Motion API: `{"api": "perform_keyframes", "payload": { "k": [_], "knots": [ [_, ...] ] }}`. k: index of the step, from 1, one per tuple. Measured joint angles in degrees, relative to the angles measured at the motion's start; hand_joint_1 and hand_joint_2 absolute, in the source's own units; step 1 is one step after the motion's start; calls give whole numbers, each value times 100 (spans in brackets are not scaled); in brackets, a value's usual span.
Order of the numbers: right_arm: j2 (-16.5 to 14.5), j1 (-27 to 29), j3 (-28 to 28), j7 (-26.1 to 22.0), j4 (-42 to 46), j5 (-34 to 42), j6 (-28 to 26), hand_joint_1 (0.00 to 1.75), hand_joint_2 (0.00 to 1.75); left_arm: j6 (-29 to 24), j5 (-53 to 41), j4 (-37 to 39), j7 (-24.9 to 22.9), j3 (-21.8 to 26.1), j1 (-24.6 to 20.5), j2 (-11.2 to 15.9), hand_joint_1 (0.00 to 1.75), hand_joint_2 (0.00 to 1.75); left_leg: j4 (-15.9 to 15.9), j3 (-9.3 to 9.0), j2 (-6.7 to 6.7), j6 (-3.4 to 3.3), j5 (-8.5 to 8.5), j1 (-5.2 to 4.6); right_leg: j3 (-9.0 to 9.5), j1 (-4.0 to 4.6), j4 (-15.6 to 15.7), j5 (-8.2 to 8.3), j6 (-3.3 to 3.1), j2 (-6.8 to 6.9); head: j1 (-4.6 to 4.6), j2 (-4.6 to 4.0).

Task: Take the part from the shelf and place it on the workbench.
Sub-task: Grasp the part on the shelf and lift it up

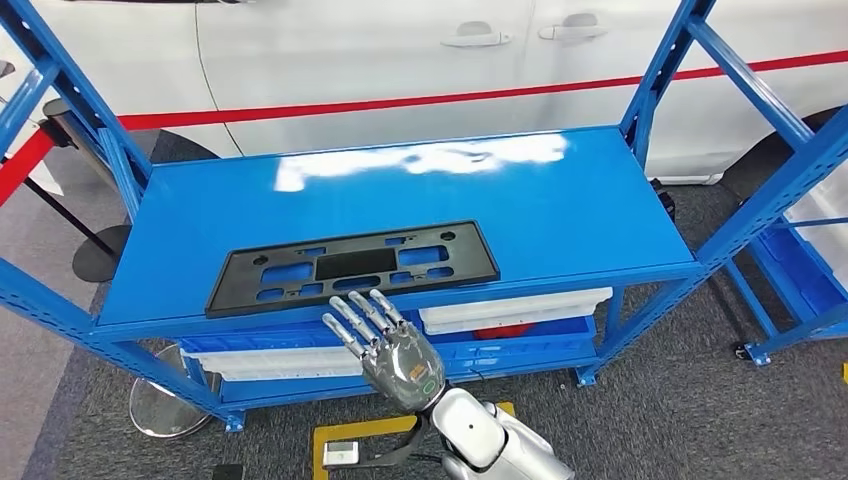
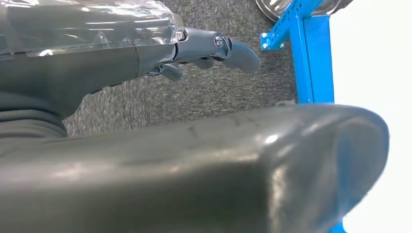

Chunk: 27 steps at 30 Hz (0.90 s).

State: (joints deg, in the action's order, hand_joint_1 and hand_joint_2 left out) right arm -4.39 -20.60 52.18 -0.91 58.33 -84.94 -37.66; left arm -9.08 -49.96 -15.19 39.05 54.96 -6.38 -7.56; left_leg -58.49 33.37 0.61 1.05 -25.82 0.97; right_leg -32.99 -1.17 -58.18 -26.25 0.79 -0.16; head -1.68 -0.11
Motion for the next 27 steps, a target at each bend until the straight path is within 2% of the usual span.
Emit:
{"api": "perform_keyframes", "payload": {
  "k": [2, 4, 5, 7, 8, 9, 10, 11, 13, 14, 15, 17, 19, 20, 22, 23, 24, 25, 26, 27],
  "knots": [
    [-45, -8, -17, -9, -211, -75, -25, 0, 175, 3, -2, 4, -3, -2, -4, -1, 0, 0, 9, 10, 5, -102, 24, -11, 0, -9, 11, 1, 62, -7, 2, 0],
    [-109, -24, -70, 35, -417, -97, -95, 0, 175, 71, 0, 4, -7, -2, -23, -3, 0, 0, 34, 9, 0, -191, 48, -10, -68, -26, -156, -132, 110, -4, 2, 0],
    [-150, -45, -107, 69, -518, -105, -130, 0, 175, 131, 5, 4, -21, -2, -40, -4, 0, 0, 45, 10, -5, -225, 58, -7, -180, -25, -402, -281, 120, 0, 4, 0],
    [-226, -95, -184, 141, -711, -140, -160, 0, 175, 267, 24, 6, -99, -2, -76, -5, 0, 0, 43, 21, -13, -266, 60, -31, -549, -11, -1173, -640, 112, 8, 5, 0],
    [-260, -117, -224, 173, -796, -159, -145, 0, 175, 328, 34, 8, -158, -2, -91, -7, 0, 0, 41, 25, -15, -274, 60, -51, -718, 0, -1507, -744, 100, 9, 7, 0],
    [-293, -139, -265, 203, -864, -177, -115, 0, 175, 383, 41, 9, -216, -2, -103, -8, 0, 0, 39, 25, -15, -281, 58, -74, -808, 16, -1666, -744, 76, 9, 6, 0],
    [-328, -168, -305, 227, -909, -188, -73, 0, 175, 429, 44, 10, -263, -2, -115, -9, 0, 0, 37, 22, -12, -286, 56, -99, -788, 38, -1596, -632, 37, 8, 6, 0],
    [-367, -204, -345, 246, -936, -192, -23, 0, 175, 472, 45, 10, -300, -2, -132, -9, 0, 0, 37, 13, -9, -292, 52, -124, -659, 69, -1305, -436, -21, 7, 6, 0],
    [-447, -299, -422, 273, -953, -201, 89, 0, 175, 557, 45, 11, -340, -3, -177, -22, 0, 0, 35, -1, -7, -297, 40, -163, -277, 147, -494, -86, -179, 13, -3, 0],
    [-484, -347, -460, 281, -953, -211, 146, 0, 175, 598, 43, 12, -353, -5, -200, -30, 0, 0, 34, 1, -9, -289, 34, -168, -145, 177, -210, -1, -231, 23, -3, 0],
    [-517, -389, -495, 286, -951, -225, 204, 0, 175, 635, 38, 13, -362, -8, -218, -38, 0, 0, 36, 5, -13, -273, 28, -166, -80, 202, -60, 17, -263, 32, -4, 0],
    [-571, -444, -550, 295, -935, -263, 308, 0, 175, 677, 27, 14, -379, -20, -240, -40, 0, 0, 48, 3, -24, -228, 22, -164, -60, 199, 3, 23, -259, 35, 4, 0],
    [-637, -494, -590, 307, -893, -286, 383, 0, 175, 687, 15, 14, -392, -45, -246, -40, 0, 0, -71, 36, -30, -169, -59, -164, -6, 152, 83, 52, -253, 32, 1, 0],
    [-679, -532, -602, 315, -867, -289, 417, 0, 175, 686, 9, 14, -395, -63, -251, -39, 0, 0, -278, 126, -30, -133, -174, -156, 26, 123, 120, 62, -255, 35, -3, 0],
    [-754, -611, -625, 328, -828, -292, 486, 0, 175, 683, -1, 15, -398, -95, -253, -39, 0, 0, -982, 476, -30, -60, -496, -99, 64, 107, 131, 44, -265, 41, -12, 0],
    [-780, -635, -637, 336, -815, -292, 522, 0, 175, 683, -6, 15, -399, -107, -249, -40, 0, 0, -1319, 663, -31, -25, -601, -70, 77, 103, 124, 26, -262, 42, -11, 0],
    [-802, -648, -651, 340, -805, -292, 551, 0, 175, 683, -11, 16, -402, -115, -241, -40, 0, 0, -1516, 791, -32, 7, -613, -41, 92, 97, 112, 2, -254, 40, -11, 0],
    [-824, -658, -668, 343, -794, -292, 572, 0, 175, 684, -16, 16, -403, -120, -234, -41, 0, 0, -1489, 816, -34, 37, -502, -14, 111, 87, 95, -29, -241, 36, -11, 0],
    [-844, -670, -681, 345, -784, -292, 588, 0, 175, 684, -20, 17, -405, -124, -229, -42, 0, 0, -1234, 726, -38, 63, -289, 12, 140, 72, 70, -69, -220, 31, -12, 0],
    [-865, -687, -690, 345, -770, -292, 599, 0, 175, 685, -24, 17, -406, -129, -226, -42, 0, 0, -841, 565, -47, 86, -63, 33, 168, 58, 40, -119, -192, 28, -10, 0]
  ]
}}
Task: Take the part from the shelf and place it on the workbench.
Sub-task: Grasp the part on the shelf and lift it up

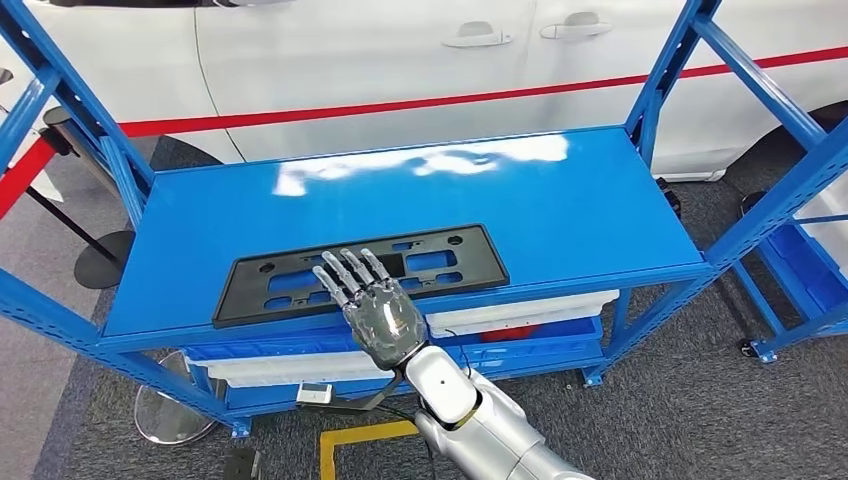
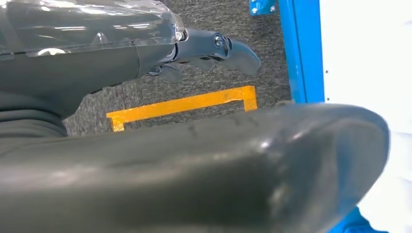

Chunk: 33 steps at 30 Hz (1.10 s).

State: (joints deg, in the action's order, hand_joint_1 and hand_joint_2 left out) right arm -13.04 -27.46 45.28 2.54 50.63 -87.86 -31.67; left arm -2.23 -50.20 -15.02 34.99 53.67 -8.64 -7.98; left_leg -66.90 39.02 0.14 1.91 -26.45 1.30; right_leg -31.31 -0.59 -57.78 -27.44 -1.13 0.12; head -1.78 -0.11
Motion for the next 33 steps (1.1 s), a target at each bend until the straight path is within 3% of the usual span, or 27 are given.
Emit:
{"api": "perform_keyframes", "payload": {
  "k": [2, 3, 7, 9, 11, 12, 13, 14, 16, 18, 20, 23, 27, 28, 29, 31, 33],
  "knots": [
    [-30, -42, -13, 7, 33, 8, 34, 0, 175, 3, -7, 8, -3, -9, -6, -8, 0, 0, 617, -283, -11, -4, 239, -4, 18, -1, -57, -81, 70, -7, -14, 0],
    [-40, -55, -20, 14, 50, 14, 56, 0, 175, 4, -10, 11, -4, -12, -6, -10, 0, 0, 734, -334, -10, -34, 236, -15, 12, 8, -70, -103, 103, -8, -14, 0],
    [-49, -68, -60, 32, 77, 50, 124, 0, 175, -47, -44, 15, 19, -24, 29, -14, 0, 0, 782, -351, 10, -203, 197, -33, -16, -4, -150, -193, 210, -7, 1, 0],
    [-49, -58, -84, 38, 82, 38, 163, 0, 175, -94, -72, 15, 43, -53, 24, -18, 0, 0, 804, -384, 11, -272, 185, -25, -267, -17, -646, -440, 254, -9, 4, 0],
    [-49, 1, -101, 61, 84, -22, 238, 0, 175, -122, -88, 15, 48, -90, 20, -19, 0, 0, 807, -408, 12, -318, 155, -34, -726, -15, -1429, -713, 272, -10, 6, 0],
    [-49, 44, -105, 74, 83, -62, 291, 0, 175, -127, -96, 15, 47, -104, 23, -20, 0, 0, 807, -424, 16, -328, 140, -41, -911, -15, -1690, -742, 271, -10, 5, 0],
    [-49, 81, -106, 83, 79, -98, 348, 0, 175, -131, -101, 15, 47, -116, 26, -20, 0, 0, 806, -446, 22, -332, 123, -49, -1000, -14, -1744, -655, 259, -10, 7, 0],
    [-49, 108, -106, 87, 72, -128, 399, 0, 175, -132, -105, 15, 47, -126, 26, -23, 0, 0, 806, -474, 31, -331, 104, -58, -975, -9, -1570, -456, 233, -11, 6, 0],
    [-49, 125, -105, 92, 49, -176, 478, 0, 175, -130, -110, 16, 48, -144, 22, -36, 0, 0, 807, -536, 46, -316, 63, -79, -698, 29, -819, 31, 134, -14, 5, 0],
    [-48, 125, -102, 110, 10, -196, 540, 0, 175, -126, -116, 19, 49, -154, 14, -48, 0, 0, 807, -559, 52, -279, 29, -96, -475, 74, -249, 249, 59, -12, 1, 0],
    [-47, 133, -97, 134, -49, -200, 597, 0, 175, -125, -119, 20, 49, -155, 10, -51, 0, 0, 829, -564, 47, -221, 17, -94, -434, 91, -120, 243, 42, -14, 1, 0],
    [-49, 141, -84, 156, -134, -203, 629, 0, 175, -124, -120, 20, 51, -157, 11, -47, 0, 0, 676, -519, 28, -133, -115, -86, -361, 35, -17, 278, -3, -12, -4, 0],
    [-48, 155, -67, 220, -223, -196, 666, 0, 175, -124, -128, 20, 52, -159, 31, -42, 0, 0, -611, 112, 21, -31, -681, -50, -312, 27, 9, 259, -60, 6, -7, 0],
    [-47, 159, -72, 238, -242, -188, 673, 0, 175, -124, -133, 20, 51, -159, 41, -41, 0, 0, -726, 189, 20, -14, -656, -41, -307, 25, 1, 248, -58, 1, -7, 0],
    [-48, 159, -84, 255, -256, -179, 682, 0, 175, -124, -139, 20, 51, -160, 47, -40, 0, 0, -610, 151, 19, -2, -515, -31, -296, 23, -12, 232, -50, -6, -8, 0],
    [-50, 140, -137, 289, -278, -162, 702, 0, 175, -124, -156, 20, 50, -166, 44, -37, 0, 0, 109, -171, 10, -1, -100, -10, -273, 16, -63, 180, -13, -15, -7, 0],
    [-55, 89, -212, 345, -299, -132, 733, 7, 175, -120, -185, 20, 48, -187, 33, -35, 0, 0, 675, -431, 12, -49, 96, -27, -278, 29, -120, 136, 44, -18, -3, 0]
  ]
}}
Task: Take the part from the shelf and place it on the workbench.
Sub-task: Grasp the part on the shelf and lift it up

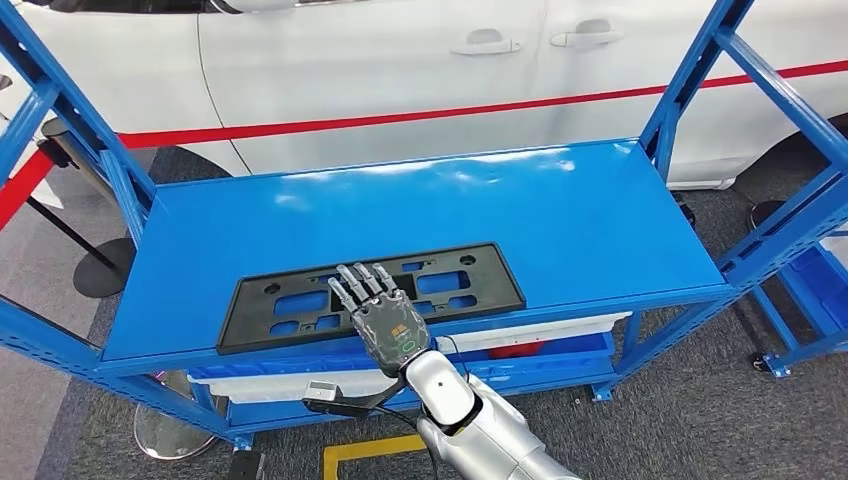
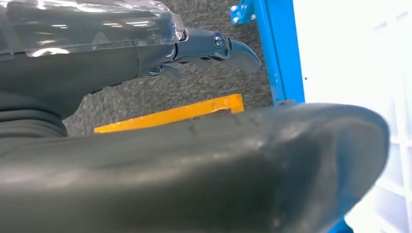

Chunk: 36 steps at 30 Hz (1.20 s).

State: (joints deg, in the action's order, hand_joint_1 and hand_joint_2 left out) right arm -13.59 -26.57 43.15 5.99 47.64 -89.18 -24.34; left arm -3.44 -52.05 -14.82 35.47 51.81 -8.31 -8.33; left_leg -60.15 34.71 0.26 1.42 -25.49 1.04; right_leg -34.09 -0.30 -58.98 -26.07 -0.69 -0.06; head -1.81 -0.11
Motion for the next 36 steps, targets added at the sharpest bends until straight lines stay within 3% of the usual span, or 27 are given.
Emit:
{"api": "perform_keyframes", "payload": {
  "k": [3, 5, 7, 9, 10, 11, 13, 15, 16, 20, 22, 24, 25, 26, 27, 29, 31, 34, 36],
  "knots": [
    [-31, -141, -156, 107, -65, 83, 83, 14, 175, 5, -60, 0, -13, -60, 0, 1, 0, 0, 112, -31, 14, -112, 13, -21, -20, 9, -7, 0, 81, 2, 4, 0],
    [-71, -282, -283, 162, -123, 138, 154, 72, 175, 4, -88, 0, -26, -101, -8, 0, 0, 0, 153, -41, 10, -188, 45, -5, -75, -3, -137, -104, 138, 1, 6, 0],
    [-97, -397, -377, 191, -173, 163, 189, 150, 175, 3, -98, 0, -36, -124, -21, -2, 0, 0, 177, -46, 4, -241, 62, 6, -324, -19, -683, -412, 189, 2, 14, 0],
    [-108, -454, -430, 228, -246, 166, 254, 172, 175, 3, -120, 0, -51, -141, -22, -2, 0, 0, 178, -43, 3, -256, 62, 6, -678, -33, -1401, -691, 223, 4, 19, 0],
    [-115, -475, -456, 258, -299, 166, 320, 175, 175, 4, -135, 0, -60, -155, -21, -2, 0, 0, 176, -43, 6, -257, 61, 5, -776, -40, -1579, -705, 230, 4, 19, 0],
    [-127, -510, -483, 291, -357, 164, 405, 175, 175, 5, -149, 0, -71, -173, -21, -3, 0, 0, 175, -45, 11, -255, 59, 5, -767, -45, -1527, -604, 228, 4, 19, 0],
    [-169, -636, -541, 366, -485, 183, 610, 175, 175, 9, -169, 0, -86, -213, -25, -7, 0, 0, 172, -55, 19, -241, 51, 5, -467, -49, -856, -203, 196, 4, 19, 0],
    [-214, -802, -604, 421, -634, 227, 805, 175, 175, 11, -167, 0, -95, -239, -40, -12, 0, 0, 161, -53, 20, -198, 39, -17, -156, -25, -178, 46, 155, 2, 17, 0],
    [-227, -871, -639, 442, -714, 247, 879, 175, 175, 11, -159, 0, -98, -244, -48, -13, 0, 0, 159, -48, 20, -170, 38, -27, -92, -11, -29, 71, 138, 0, 16, 0],
    [-246, -998, -743, 478, -953, 274, 1033, 175, 175, 11, -138, 0, -106, -248, -58, -11, 0, 0, 109, -26, 15, -40, -31, -10, -65, -15, 57, 90, 12, -1, 13, 0],
    [-259, -1065, -771, 478, -1035, 276, 1126, 175, 175, 11, -130, 0, -107, -248, -60, -9, 0, 0, -364, 185, 8, 4, -317, 0, -41, -34, 94, 109, -45, 8, 6, 0],
    [-249, -1119, -787, 478, -1122, 255, 1240, 175, 175, 12, -115, 0, -107, -248, -53, -9, 0, 0, -1140, 556, 7, 28, -643, 2, -39, -21, 91, 101, -71, 17, 3, 0],
    [-242, -1130, -792, 477, -1158, 242, 1277, 175, 175, 13, -104, 0, -107, -248, -43, -9, 0, 0, -1394, 685, 6, 32, -697, 3, -36, -13, 85, 95, -78, 19, 4, 0],
    [-236, -1139, -794, 475, -1192, 228, 1300, 175, 175, 13, -91, 0, -107, -247, -34, -9, 0, 0, -1426, 710, 6, 28, -631, 3, -29, -7, 77, 85, -81, 17, 4, 0],
    [-233, -1149, -794, 471, -1221, 215, 1313, 175, 175, 13, -80, 0, -106, -246, -27, -9, 0, 0, -1217, 615, 6, 15, -462, 2, -16, -4, 66, 73, -78, 12, 3, 0],
    [-231, -1175, -794, 463, -1270, 181, 1328, 175, 175, 12, -70, 0, -103, -245, -27, -5, 0, 0, -422, 228, 4, -33, -75, -6, 10, 5, 39, 36, -52, 5, 4, 0],
    [-221, -1194, -793, 445, -1310, 149, 1344, 175, 175, 11, -67, 0, -97, -245, -30, -1, 0, 0, 81, -15, 7, -85, 65, -32, 8, 20, 16, 16, -5, 0, 8, 0],
    [-197, -1205, -793, 397, -1351, 138, 1321, 175, 175, 11, -61, 0, -89, -244, -12, -2, 0, 0, 172, -46, 4, -155, 73, -43, 9, 15, 25, 21, 86, -8, 13, 0],
    [-177, -1204, -798, 313, -1362, 220, 1230, 175, 175, 11, -50, 0, -77, -242, -14, -5, 0, 0, 224, -68, -13, -221, 107, -15, -68, 9, -162, -123, 148, -12, 20, 0]
  ]
}}
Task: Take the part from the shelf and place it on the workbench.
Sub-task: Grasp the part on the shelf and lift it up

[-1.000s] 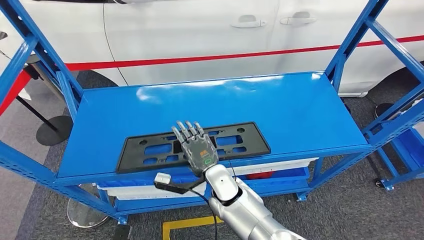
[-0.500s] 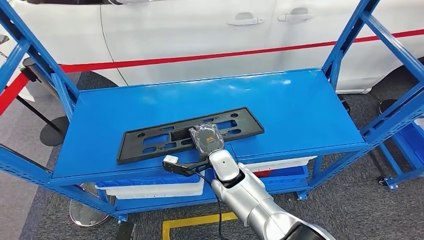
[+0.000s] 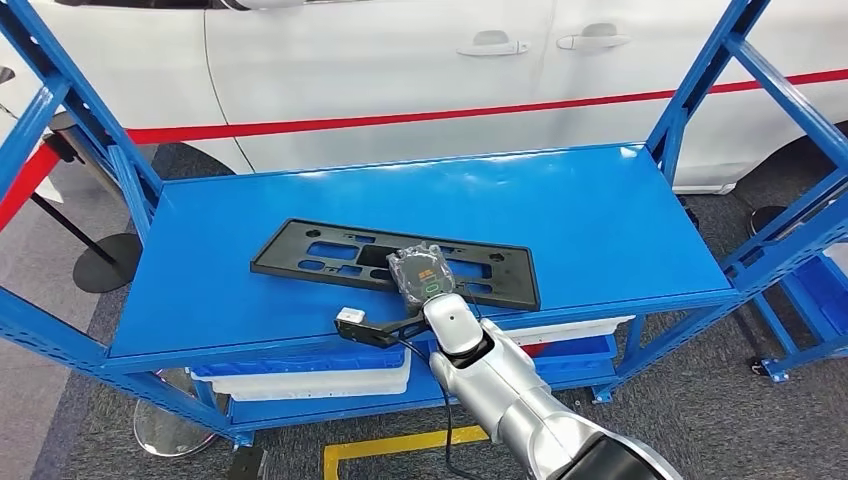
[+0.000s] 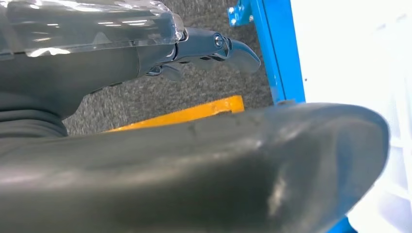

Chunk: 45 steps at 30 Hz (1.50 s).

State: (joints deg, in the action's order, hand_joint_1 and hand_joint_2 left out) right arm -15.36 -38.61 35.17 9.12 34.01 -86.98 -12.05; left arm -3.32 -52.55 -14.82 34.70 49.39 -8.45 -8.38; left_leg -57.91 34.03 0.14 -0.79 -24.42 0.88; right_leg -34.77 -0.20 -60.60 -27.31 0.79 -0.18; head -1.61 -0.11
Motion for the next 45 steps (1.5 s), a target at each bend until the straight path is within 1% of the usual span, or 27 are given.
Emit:
{"api": "perform_keyframes", "payload": {
  "k": [3, 4, 5, 6, 8, 9, 11, 14, 16, 18, 19, 20, 21, 23, 25, 26, 28, 30, 32, 34, 35, 36, 37, 38, 40, 41, 45],
  "knots": [
    [28, 150, -110, -494, 114, 632, -285, 175, 175, -5, 67, 0, 42, 3, 12, -3, 0, 0, 21, -2, -13, -47, 17, 11, -454, -20, -963, -495, 59, 1, 12, 0],
    [35, 254, -180, -762, 245, 1005, -350, 175, 175, -11, 102, 0, 65, 6, 30, -3, 0, 0, 19, -3, -14, -45, 15, 14, -577, -28, -1219, -565, 72, 1, 12, 0],
    [42, 369, -250, -1029, 462, 1442, -377, 175, 175, -17, 132, 0, 93, 14, 50, -3, 0, 0, 17, -8, -14, -42, 12, 18, -613, -38, -1297, -534, 81, 2, 13, 0],
    [52, 486, -307, -1270, 762, 1906, -363, 175, 175, -27, 163, 0, 125, 25, 73, -2, 0, 0, 13, -19, -14, -34, 7, 26, -540, -47, -1160, -402, 83, 3, 13, 0],
    [78, 719, -384, -1566, 1572, 2844, -278, 175, 175, -45, 201, 0, 184, 58, 119, -2, 0, 0, 2, -50, -13, -3, -13, 40, -152, -56, -431, -45, 56, 4, 14, 0],
    [93, 828, -406, -1613, 2001, 3198, -223, 175, 175, -54, 211, 0, 207, 78, 141, -2, 0, 0, -7, -62, -9, 24, -28, 34, 25, -52, -91, 66, 34, 2, 13, 0],
    [119, 1017, -424, -1581, 2667, 3559, -118, 175, 175, -65, 212, 0, 234, 117, 171, -1, 0, 0, -7, -71, -4, 86, -39, 21, 175, -34, 220, 114, -10, -4, 10, 0],
    [181, 1273, -423, -1547, 3240, 3645, -46, 175, 175, -79, 207, 0, 243, 148, 194, 2, 0, 0, -21, -48, 7, 186, -60, 31, 173, -39, 278, 156, -112, 8, 12, 0],
    [204, 1360, -425, -1547, 3452, 3674, -59, 175, 175, -86, 206, 0, 242, 160, 211, 4, 0, 0, -383, 116, 9, 225, -314, 44, 166, -69, 323, 206, -190, 24, -2, 0],
    [222, 1419, -429, -1546, 3575, 3699, -74, 175, 175, -87, 206, 0, 241, 173, 219, 5, 0, 0, -1130, 442, 7, 255, -721, 46, 144, -55, 323, 215, -219, 28, -15, 0],
    [235, 1459, -431, -1547, 3615, 3705, -78, 175, 175, -87, 205, 0, 241, 178, 224, 5, 0, 0, -1459, 585, 7, 267, -845, 47, 138, -47, 320, 215, -220, 28, -15, 0],
    [247, 1496, -431, -1548, 3649, 3706, -78, 175, 175, -87, 205, 0, 241, 182, 229, 5, 0, 0, -1611, 648, 7, 272, -861, 46, 136, -41, 315, 213, -219, 27, -15, 0],
    [256, 1522, -431, -1549, 3680, 3706, -78, 175, 175, -87, 204, 0, 241, 185, 233, 5, 0, 0, -1541, 605, 7, 270, -765, 46, 137, -38, 308, 210, -215, 25, -15, 0],
    [266, 1543, -433, -1569, 3738, 3738, -100, 175, 175, -87, 205, 0, 242, 187, 234, 5, 0, 0, -823, 247, 3, 236, -376, 46, 150, -37, 289, 190, -193, 18, -14, -1],
    [270, 1559, -437, -1650, 3792, 3862, -171, 175, 175, -87, 209, 0, 245, 190, 228, 9, 0, 0, -164, -69, 3, 184, -149, 22, 134, -17, 255, 170, -144, 13, -11, -1],
    [274, 1579, -438, -1716, 3832, 3986, -210, 175, 175, -85, 215, 0, 252, 192, 228, 11, 0, 0, -37, -118, 7, 157, -130, 6, 117, -12, 244, 168, -114, 12, -10, 0],
    [296, 1666, -438, -1893, 4032, 4491, -264, 175, 175, -74, 240, 0, 285, 207, 240, 14, 0, 0, -10, -103, 19, 103, -122, -4, 94, -11, 244, 174, -48, 13, -7, 0],
    [339, 1805, -442, -2104, 4429, 5286, -290, 175, 175, -67, 271, 0, 325, 242, 261, 13, 0, 0, 31, -107, 21, 38, -90, 17, 54, -24, 147, 83, 12, 14, -4, 0],
    [428, 1940, -465, -2267, 4999, 6129, -279, 175, 175, -67, 285, 0, 354, 288, 280, 14, 0, 0, 56, -113, 17, -16, -77, 28, -181, -43, -365, -227, 60, 13, 4, 0],
    [578, 2128, -532, -2396, 5644, 6915, -197, 175, 175, -67, 290, 0, 382, 331, 316, 23, 0, 0, 53, -114, 19, -43, -88, 21, -559, -52, -1126, -549, 93, 14, 11, 0],
    [663, 2265, -577, -2469, 5953, 7281, -135, 175, 175, -70, 304, 0, 398, 354, 342, 28, 0, 0, 49, -119, 22, -49, -98, 19, -677, -55, -1342, -582, 101, 14, 12, 0],
    [742, 2427, -625, -2560, 6240, 7640, -72, 175, 175, -87, 329, 0, 412, 387, 370, 34, 0, 0, 43, -130, 27, -50, -112, 19, -688, -56, -1332, -498, 101, 15, 13, 0],
    [809, 2604, -674, -2679, 6515, 7988, -22, 175, 175, -119, 359, 0, 420, 426, 397, 39, 0, 0, 36, -148, 34, -46, -131, 19, -578, -57, -1085, -316, 92, 16, 13, 0],
    [858, 2791, -726, -2823, 6771, 8292, 5, 175, 175, -169, 392, 0, 417, 471, 420, 41, 0, 0, 28, -171, 40, -37, -155, 19, -386, -58, -682, -93, 78, 17, 13, 0],
    [917, 3224, -859, -3203, 7230, 8723, 12, 175, 175, -329, 463, 0, 367, 575, 447, 45, 0, 0, 8, -202, 54, 5, -205, -2, -44, -35, 7, 156, 37, 19, 10, 0],
    [933, 3497, -940, -3429, 7429, 8846, 24, 175, 175, -417, 497, 0, 335, 636, 457, 49, 0, 0, 3, -211, 62, 33, -226, -13, 34, -22, 165, 176, 12, 19, 9, 0],
    [947, 4612, -1305, -4208, 7983, 9061, 324, 175, 175, -583, 552, -1, 280, 861, 524, 76, 0, 0, -52, -226, 53, 160, -345, -13, 77, -28, 231, 150, -120, 17, 5, 0]
  ]
}}
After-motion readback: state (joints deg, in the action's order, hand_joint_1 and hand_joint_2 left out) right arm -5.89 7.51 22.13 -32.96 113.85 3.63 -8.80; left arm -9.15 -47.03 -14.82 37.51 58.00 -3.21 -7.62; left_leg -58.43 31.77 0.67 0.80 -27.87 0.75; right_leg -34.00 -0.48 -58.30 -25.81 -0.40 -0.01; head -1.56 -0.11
